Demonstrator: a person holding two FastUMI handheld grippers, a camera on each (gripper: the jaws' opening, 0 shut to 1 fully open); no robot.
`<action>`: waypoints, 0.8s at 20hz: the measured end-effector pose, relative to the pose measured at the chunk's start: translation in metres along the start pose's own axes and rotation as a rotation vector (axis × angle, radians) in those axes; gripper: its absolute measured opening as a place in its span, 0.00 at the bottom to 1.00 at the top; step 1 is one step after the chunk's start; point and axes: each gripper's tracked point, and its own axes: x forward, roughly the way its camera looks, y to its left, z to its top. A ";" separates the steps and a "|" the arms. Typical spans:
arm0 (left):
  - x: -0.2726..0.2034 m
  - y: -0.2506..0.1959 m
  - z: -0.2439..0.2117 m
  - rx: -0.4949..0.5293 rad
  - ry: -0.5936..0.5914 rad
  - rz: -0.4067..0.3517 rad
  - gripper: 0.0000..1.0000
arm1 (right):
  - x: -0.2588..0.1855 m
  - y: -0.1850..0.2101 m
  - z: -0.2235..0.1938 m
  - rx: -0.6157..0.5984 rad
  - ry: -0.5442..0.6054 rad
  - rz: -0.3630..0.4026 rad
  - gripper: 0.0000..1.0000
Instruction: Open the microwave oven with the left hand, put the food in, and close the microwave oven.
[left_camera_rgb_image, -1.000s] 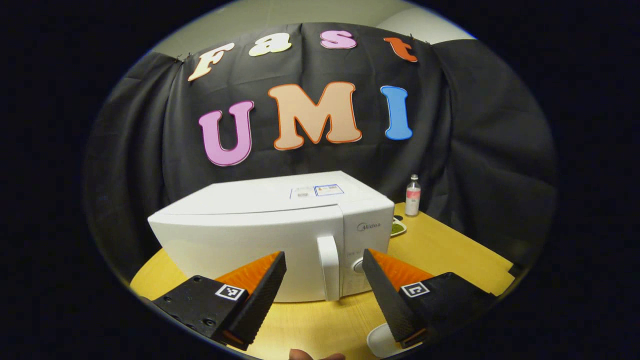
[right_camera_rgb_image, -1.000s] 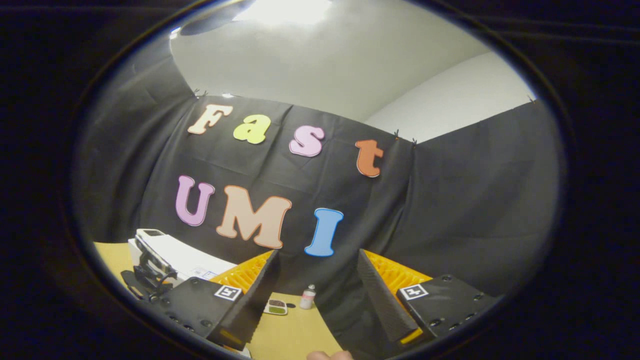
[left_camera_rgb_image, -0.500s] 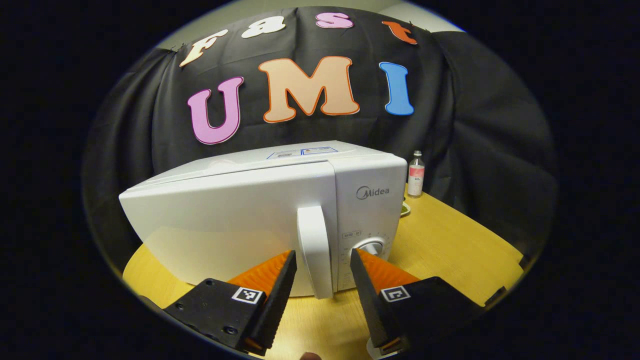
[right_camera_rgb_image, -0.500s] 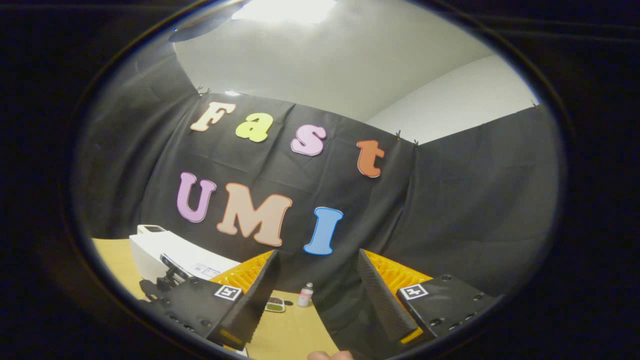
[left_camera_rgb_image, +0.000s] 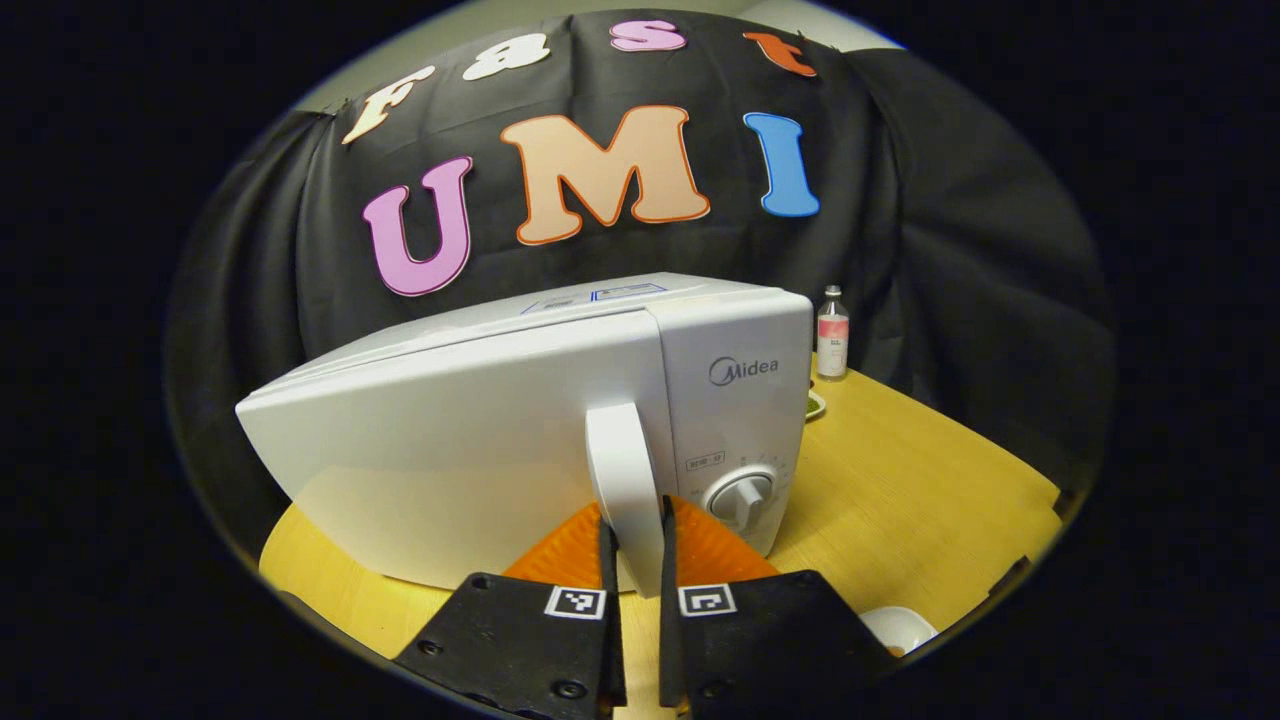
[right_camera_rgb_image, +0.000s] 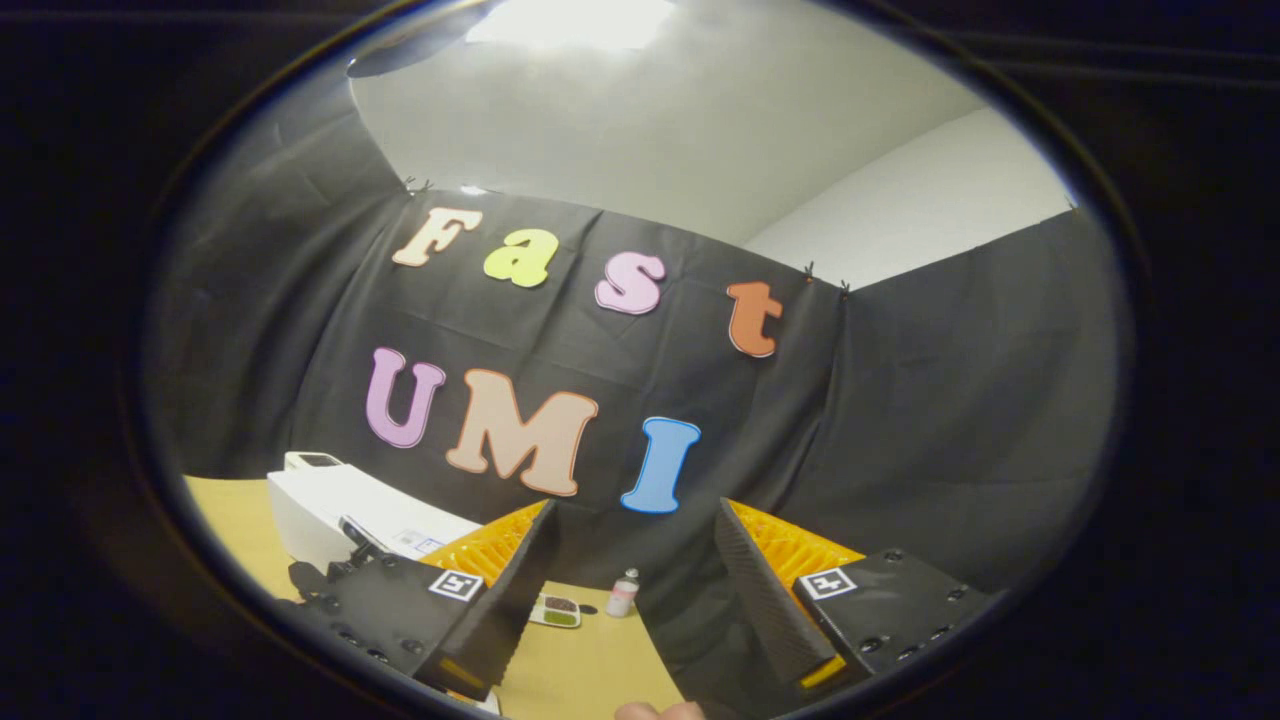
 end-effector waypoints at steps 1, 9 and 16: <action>0.000 0.000 0.000 -0.005 -0.001 -0.007 0.12 | 0.000 0.000 -0.001 0.005 0.001 0.002 0.97; -0.004 -0.002 -0.003 -0.010 0.052 -0.056 0.06 | 0.001 0.012 0.001 0.079 -0.014 0.042 0.97; -0.073 -0.001 -0.021 -0.065 0.082 -0.137 0.03 | 0.006 0.010 0.003 0.090 -0.034 0.032 0.97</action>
